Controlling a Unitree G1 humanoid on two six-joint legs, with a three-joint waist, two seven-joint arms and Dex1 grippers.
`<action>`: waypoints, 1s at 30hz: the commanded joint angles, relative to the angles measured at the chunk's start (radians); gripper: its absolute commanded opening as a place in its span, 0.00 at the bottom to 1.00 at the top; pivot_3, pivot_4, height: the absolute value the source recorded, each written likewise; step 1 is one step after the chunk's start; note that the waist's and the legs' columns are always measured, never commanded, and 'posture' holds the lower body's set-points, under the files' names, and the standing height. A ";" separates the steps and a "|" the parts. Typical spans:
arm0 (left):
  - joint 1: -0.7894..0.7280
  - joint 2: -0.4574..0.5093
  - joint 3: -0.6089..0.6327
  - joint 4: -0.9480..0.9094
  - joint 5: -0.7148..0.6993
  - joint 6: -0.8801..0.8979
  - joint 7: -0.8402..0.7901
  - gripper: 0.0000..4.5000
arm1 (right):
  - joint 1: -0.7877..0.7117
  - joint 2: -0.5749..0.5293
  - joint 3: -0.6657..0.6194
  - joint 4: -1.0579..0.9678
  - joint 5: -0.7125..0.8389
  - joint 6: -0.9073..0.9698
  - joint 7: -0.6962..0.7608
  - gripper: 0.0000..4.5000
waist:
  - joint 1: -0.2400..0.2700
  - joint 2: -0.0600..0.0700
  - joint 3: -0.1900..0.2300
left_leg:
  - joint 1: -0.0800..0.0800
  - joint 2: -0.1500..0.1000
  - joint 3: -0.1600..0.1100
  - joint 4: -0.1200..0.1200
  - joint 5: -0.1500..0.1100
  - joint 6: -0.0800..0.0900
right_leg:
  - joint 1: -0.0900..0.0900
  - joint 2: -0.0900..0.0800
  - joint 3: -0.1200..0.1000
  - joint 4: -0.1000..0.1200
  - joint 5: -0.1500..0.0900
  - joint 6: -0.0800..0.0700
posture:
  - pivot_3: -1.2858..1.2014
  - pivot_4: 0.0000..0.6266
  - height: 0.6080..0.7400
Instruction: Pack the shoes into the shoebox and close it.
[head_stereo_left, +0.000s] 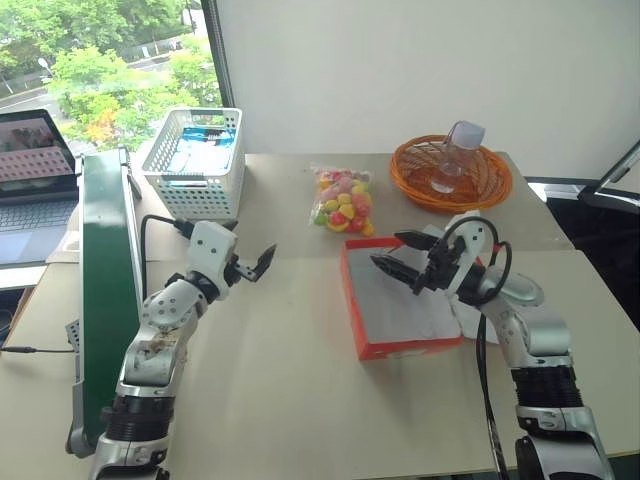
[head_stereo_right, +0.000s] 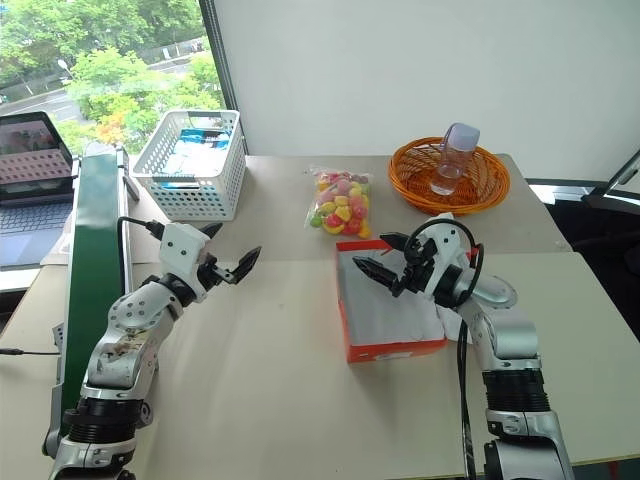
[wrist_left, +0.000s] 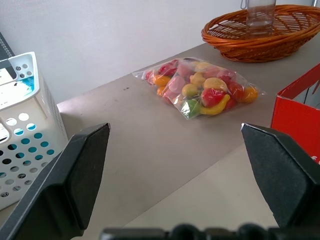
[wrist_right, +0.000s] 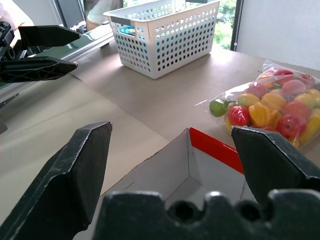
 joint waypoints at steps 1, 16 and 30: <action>0.005 0.000 0.008 -0.039 -0.026 0.000 -0.012 0.99 | -0.006 -0.014 -0.017 -0.021 0.010 -0.036 0.007 1.00 | 0.000 0.000 0.000 | 0.000 0.000 0.000 0.000 0.000 0.000 | 0.000 0.000 0.000 0.000 0.000 0.000 | 0.52 0.24 1.00; 0.052 0.015 0.228 -0.112 -0.028 0.099 0.188 0.99 | -0.266 0.031 0.044 0.261 -0.054 -0.104 0.033 1.00 | -0.016 0.000 0.000 | 0.000 0.001 0.000 0.000 0.000 0.000 | -0.001 0.001 0.000 0.000 0.001 0.000 | 0.52 0.24 1.00; 0.190 -0.046 0.371 -0.277 -0.022 0.241 0.365 0.99 | -0.519 0.276 0.176 0.595 -0.148 -0.258 0.134 1.00 | -0.007 0.000 0.000 | -0.003 0.001 -0.001 -0.001 0.000 -0.001 | -0.002 0.000 -0.003 0.000 0.001 0.000 | 0.52 0.24 1.00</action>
